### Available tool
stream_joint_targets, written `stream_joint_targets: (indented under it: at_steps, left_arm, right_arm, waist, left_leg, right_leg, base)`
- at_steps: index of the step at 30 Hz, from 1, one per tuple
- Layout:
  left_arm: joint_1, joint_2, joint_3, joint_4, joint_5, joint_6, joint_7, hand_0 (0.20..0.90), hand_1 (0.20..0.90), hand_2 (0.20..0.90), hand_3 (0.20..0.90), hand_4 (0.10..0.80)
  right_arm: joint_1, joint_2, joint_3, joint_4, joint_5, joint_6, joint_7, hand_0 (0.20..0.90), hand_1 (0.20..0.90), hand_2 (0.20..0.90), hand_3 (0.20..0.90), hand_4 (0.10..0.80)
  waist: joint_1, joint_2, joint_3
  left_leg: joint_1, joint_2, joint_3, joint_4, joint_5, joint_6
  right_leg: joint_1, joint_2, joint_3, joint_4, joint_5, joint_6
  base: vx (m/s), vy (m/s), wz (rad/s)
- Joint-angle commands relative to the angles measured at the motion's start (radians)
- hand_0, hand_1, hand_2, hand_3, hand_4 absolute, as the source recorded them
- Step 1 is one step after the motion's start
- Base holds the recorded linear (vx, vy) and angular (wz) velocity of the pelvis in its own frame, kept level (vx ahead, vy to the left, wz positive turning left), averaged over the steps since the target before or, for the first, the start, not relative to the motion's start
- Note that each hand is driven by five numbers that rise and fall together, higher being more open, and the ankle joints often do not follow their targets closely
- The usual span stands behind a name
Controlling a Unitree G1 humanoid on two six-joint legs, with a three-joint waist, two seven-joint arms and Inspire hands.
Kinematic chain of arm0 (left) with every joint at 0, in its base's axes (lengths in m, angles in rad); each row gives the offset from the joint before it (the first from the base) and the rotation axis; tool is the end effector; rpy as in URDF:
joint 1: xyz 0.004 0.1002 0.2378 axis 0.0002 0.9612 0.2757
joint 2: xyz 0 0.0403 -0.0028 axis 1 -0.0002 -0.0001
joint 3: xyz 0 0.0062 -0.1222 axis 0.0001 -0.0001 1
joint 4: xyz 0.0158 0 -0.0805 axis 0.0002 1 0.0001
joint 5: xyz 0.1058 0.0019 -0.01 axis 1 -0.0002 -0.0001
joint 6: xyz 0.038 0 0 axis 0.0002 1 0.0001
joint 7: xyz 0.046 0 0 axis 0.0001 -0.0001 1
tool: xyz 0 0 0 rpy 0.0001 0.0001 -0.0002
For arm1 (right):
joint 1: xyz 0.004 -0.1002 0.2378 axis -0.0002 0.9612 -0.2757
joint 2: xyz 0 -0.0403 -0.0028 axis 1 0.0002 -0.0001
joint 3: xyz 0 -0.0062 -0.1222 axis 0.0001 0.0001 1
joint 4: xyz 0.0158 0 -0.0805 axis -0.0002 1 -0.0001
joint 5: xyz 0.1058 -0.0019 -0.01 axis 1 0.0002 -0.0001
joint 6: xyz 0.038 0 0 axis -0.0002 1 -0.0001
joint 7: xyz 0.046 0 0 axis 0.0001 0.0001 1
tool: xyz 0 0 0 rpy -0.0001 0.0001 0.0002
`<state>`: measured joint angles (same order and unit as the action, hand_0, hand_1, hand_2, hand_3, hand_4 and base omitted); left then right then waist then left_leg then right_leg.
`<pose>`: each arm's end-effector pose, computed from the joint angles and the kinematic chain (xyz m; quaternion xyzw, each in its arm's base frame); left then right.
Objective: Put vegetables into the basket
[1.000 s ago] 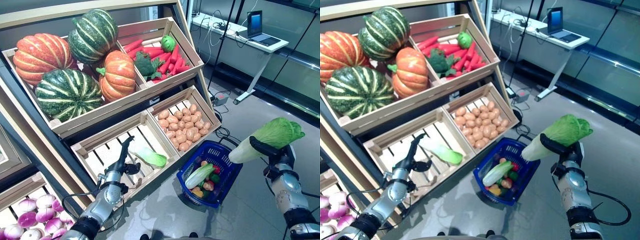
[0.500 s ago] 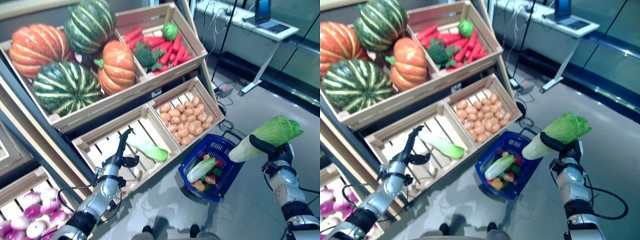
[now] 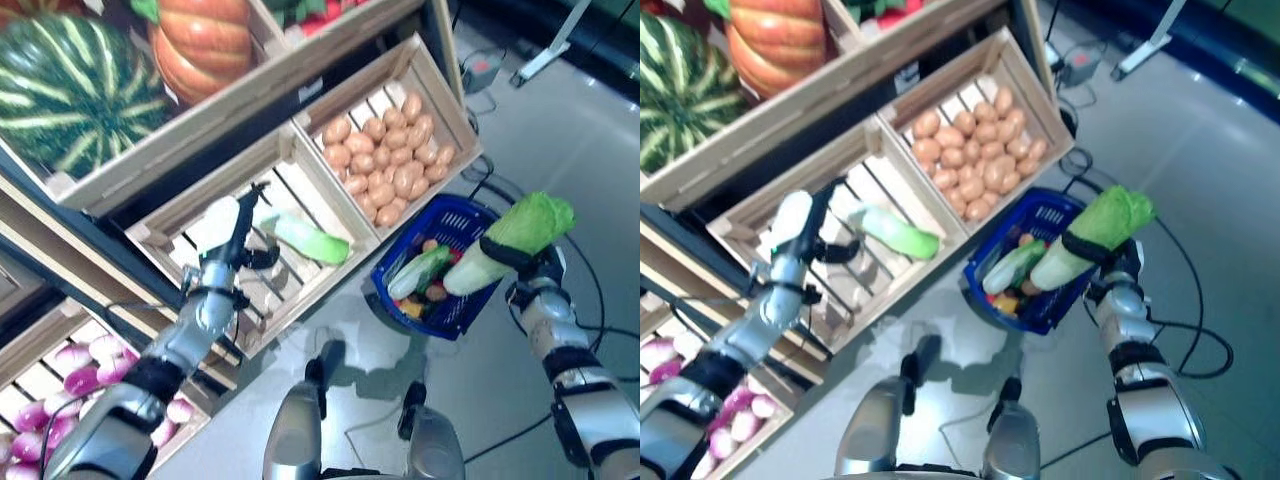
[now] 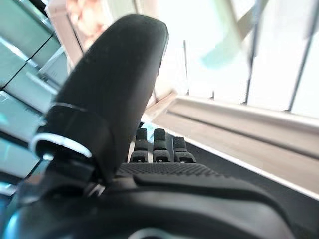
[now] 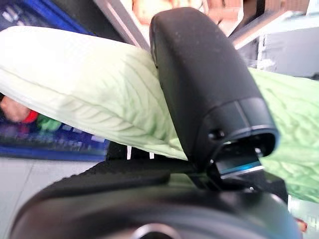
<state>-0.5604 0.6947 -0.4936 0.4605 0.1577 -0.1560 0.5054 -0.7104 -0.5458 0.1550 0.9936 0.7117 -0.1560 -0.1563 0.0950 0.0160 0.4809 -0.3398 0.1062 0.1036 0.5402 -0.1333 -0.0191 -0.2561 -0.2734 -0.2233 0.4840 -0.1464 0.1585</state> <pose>0.3069 0.2271 0.0900 0.4506 -0.1759 0.0719 0.8723 0.3298 -0.2799 0.0786 0.0562 0.0357 -0.1962 0.9783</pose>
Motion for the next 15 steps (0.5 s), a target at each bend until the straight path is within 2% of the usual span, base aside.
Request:
stream_joint_targets:
  at_steps: [1, 4, 6, 10, 11, 15]
  left_arm:
    - [-0.013, 0.01, 0.04, -0.083, -0.054, -0.044, 0.068, 0.9, 0.9, 0.9, 0.9, 0.8]
    - [-0.045, 0.006, 0.035, -0.093, -0.039, -0.052, 0.064, 0.9, 0.9, 0.9, 0.9, 0.8]
    - [-0.095, 0.03, 0.026, -0.1, -0.021, -0.057, 0.11, 0.9, 0.9, 0.9, 0.9, 0.8]
    - [-0.157, 0.057, 0.033, -0.09, -0.049, -0.066, 0.147, 0.9, 0.9, 0.9, 0.9, 0.8]
    - [-0.199, 0.068, 0.031, -0.085, -0.062, -0.064, 0.151, 0.9, 0.9, 0.9, 0.9, 0.8]
    - [-0.252, 0.075, 0.026, -0.073, -0.057, -0.067, 0.168, 0.9, 0.9, 0.9, 0.9, 0.8]
  right_arm:
    - [-0.077, -0.123, -0.004, -0.055, 0.003, -0.103, -0.002, 0.3, 0.3, 0.3, 0.3, 0.4]
    - [-0.131, -0.139, -0.001, -0.026, -0.004, -0.089, -0.01, 0.3, 0.3, 0.3, 0.3, 0.4]
    - [-0.198, -0.17, 0.011, 0.004, -0.005, -0.062, -0.018, 0.3, 0.3, 0.3, 0.3, 0.4]
    - [-0.255, -0.186, 0.032, 0.055, -0.001, -0.064, -0.016, 0.3, 0.3, 0.3, 0.3, 0.4]
    - [-0.287, -0.193, 0.037, 0.068, -0.006, -0.056, -0.014, 0.3, 0.3, 0.3, 0.3, 0.4]
    - [-0.341, -0.208, 0.062, 0.097, -0.006, -0.031, -0.008, 0.3, 0.3, 0.3, 0.3, 0.4]
  waist:
    - [-0.005, 0.005, -0.066]
    - [-0.003, 0.016, -0.044]
    - [-0.006, 0.027, -0.027]
    - [-0.015, 0.043, -0.022]
    - [-0.019, 0.049, -0.019]
    - [-0.026, 0.059, -0.018]
  left_leg:
    - [-0.106, 0.057, -0.088, 0.178, -0.096, -0.084]
    - [-0.181, 0.043, -0.103, 0.263, -0.134, -0.076]
    - [-0.261, 0.036, -0.116, 0.374, -0.201, -0.073]
    - [-0.35, 0.031, -0.133, 0.491, -0.26, -0.073]
    - [-0.388, 0.024, -0.137, 0.528, -0.273, -0.073]
    - [-0.473, 0.019, -0.139, 0.605, -0.291, -0.07]
  right_leg:
    - [-0.048, -0.029, 0.056, 0.207, -0.083, -0.064]
    - [-0.161, -0.058, 0.075, 0.336, -0.12, -0.067]
    - [-0.276, -0.089, 0.102, 0.468, -0.18, -0.066]
    - [-0.393, -0.093, 0.14, 0.591, -0.237, -0.075]
    - [-0.437, -0.096, 0.146, 0.623, -0.248, -0.079]
    - [-0.534, -0.097, 0.161, 0.703, -0.27, -0.088]
  base:
    - [-0.074, 0.002, 0.18]
    - [-0.087, 0.012, 0.28]
    - [-0.061, 0.036, 0.28]
    - [-0.006, 0.031, 0.08]
    - [-0.058, 0.05, 0.07]
    - [-0.052, 0.037, 0.1]
